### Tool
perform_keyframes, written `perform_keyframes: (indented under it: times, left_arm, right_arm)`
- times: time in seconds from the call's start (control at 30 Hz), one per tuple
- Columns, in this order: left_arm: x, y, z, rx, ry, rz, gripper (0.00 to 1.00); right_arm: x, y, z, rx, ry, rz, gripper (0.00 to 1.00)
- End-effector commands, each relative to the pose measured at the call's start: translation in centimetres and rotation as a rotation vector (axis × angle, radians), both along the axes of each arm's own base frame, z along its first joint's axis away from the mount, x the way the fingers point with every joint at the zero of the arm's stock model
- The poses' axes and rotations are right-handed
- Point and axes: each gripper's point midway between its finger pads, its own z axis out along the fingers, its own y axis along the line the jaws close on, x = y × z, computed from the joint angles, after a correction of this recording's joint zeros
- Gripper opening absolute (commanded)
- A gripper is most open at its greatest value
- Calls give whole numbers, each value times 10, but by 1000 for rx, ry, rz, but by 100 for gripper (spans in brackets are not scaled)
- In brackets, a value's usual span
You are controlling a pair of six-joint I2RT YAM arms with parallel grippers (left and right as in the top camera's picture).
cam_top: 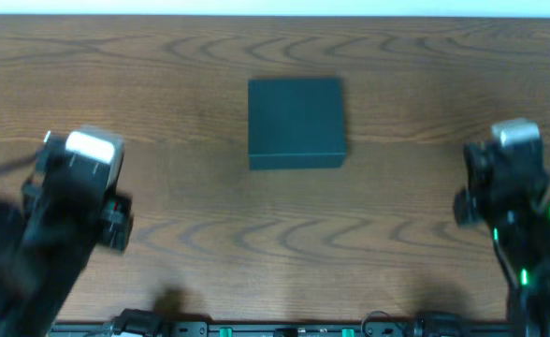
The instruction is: Pack container
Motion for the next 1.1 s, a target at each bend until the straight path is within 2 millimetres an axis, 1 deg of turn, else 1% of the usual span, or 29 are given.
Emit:
perform_keyframes:
  times: [0.0, 0.1, 0.2, 0.33, 0.43, 0.53, 0.6, 0.7, 0.8, 0.9, 1.07]
  left_arm:
    - [-19, 6, -15, -34, 13, 33, 6]
    - [-39, 6, -29, -63, -12, 15, 6]
    - [-50, 5, -46, -86, -25, 3, 6]
    - [-57, -3, -86, -116, -5, -40, 6]
    - [-56, -9, -111, -154, 11, -59, 6]
    - [-51, -11, -133, -184, 11, -53, 6]
    - [-46, -12, -144, -206, 6, -51, 6]
    - [-38, -22, -158, -251, 3, -84, 6]
    - [-25, -25, -182, -278, 18, -77, 6]
    - [-13, -31, -193, -297, 1, -99, 6]
    - [3, -34, -213, -316, -5, -95, 6]
  right_arm:
    - [-22, 4, -9, 75, 6, -15, 2]
    - [-40, 9, -19, 97, 6, -3, 2]
    - [-50, 10, -29, 113, 11, -10, 2]
    - [-53, 10, -48, 141, 21, -22, 2]
    - [-48, 9, -65, 170, 26, -34, 2]
    - [-36, 9, -80, 241, 19, -60, 2]
    - [-29, 8, -88, 281, 10, -73, 2]
    - [-21, 12, -98, 311, -5, -51, 2]
    - [-14, 12, -115, 309, 6, -50, 2]
    - [-11, 11, -129, 296, 22, -50, 2]
    - [-3, 11, -157, 297, 41, -52, 2]
